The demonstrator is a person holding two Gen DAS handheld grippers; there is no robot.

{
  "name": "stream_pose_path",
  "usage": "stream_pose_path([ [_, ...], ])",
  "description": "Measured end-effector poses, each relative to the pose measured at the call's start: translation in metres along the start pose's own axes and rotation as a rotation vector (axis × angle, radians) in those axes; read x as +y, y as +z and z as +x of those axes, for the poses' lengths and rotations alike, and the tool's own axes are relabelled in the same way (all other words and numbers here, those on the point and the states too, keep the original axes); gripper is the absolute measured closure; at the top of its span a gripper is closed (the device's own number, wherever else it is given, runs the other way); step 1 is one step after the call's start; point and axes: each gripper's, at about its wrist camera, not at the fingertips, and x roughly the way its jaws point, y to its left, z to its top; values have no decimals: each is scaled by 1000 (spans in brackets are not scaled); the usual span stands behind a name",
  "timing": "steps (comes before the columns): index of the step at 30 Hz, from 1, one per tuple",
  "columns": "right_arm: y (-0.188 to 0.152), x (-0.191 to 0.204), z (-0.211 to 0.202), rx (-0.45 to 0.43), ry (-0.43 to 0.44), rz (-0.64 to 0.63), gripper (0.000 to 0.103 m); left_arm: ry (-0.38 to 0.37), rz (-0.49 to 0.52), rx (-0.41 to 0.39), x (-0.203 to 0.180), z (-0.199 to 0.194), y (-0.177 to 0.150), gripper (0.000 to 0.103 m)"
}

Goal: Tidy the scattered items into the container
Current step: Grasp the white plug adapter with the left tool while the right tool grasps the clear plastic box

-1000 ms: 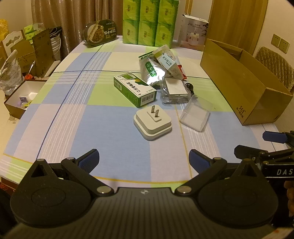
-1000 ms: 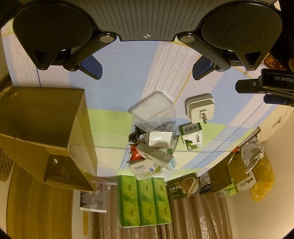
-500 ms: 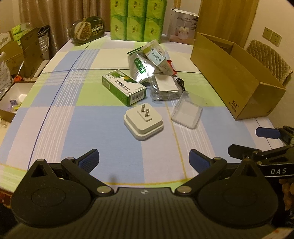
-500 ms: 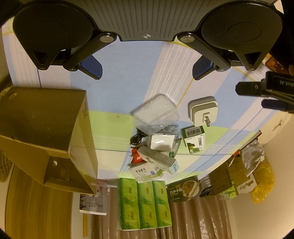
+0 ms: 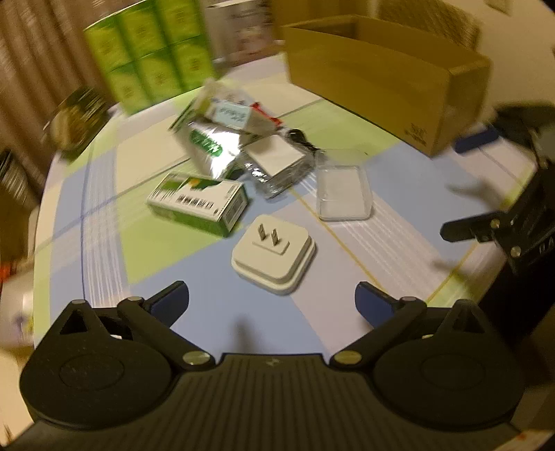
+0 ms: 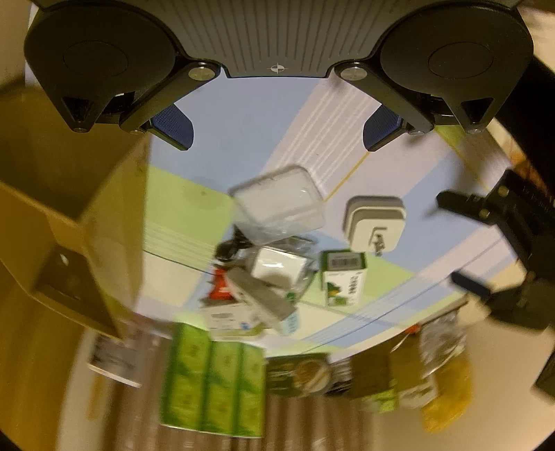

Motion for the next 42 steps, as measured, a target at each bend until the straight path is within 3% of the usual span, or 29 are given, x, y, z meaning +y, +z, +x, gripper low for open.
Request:
stream_pose_path([
  [7,15,4,29,19,51,-136,2,-85,213,16,5,32,7,8],
  [12,28,3,49,30,61,-219,2,-150,278,19,13,54,15,9],
  [20,49,-10,78,72,103,-294,2,-227,260,20,28,77,23,13],
  [24,57,-14,92,103,137,-311,2,-268,231,20,34,82,24,24],
  [31,64,-19,112,156,161,-334,3,-321,226,20,39,88,22,26],
  [36,68,-25,118,173,181,-306,9,-336,190,24,43,92,21,42],
  [42,68,-27,123,186,199,-280,13,-338,154,23,42,90,20,43],
])
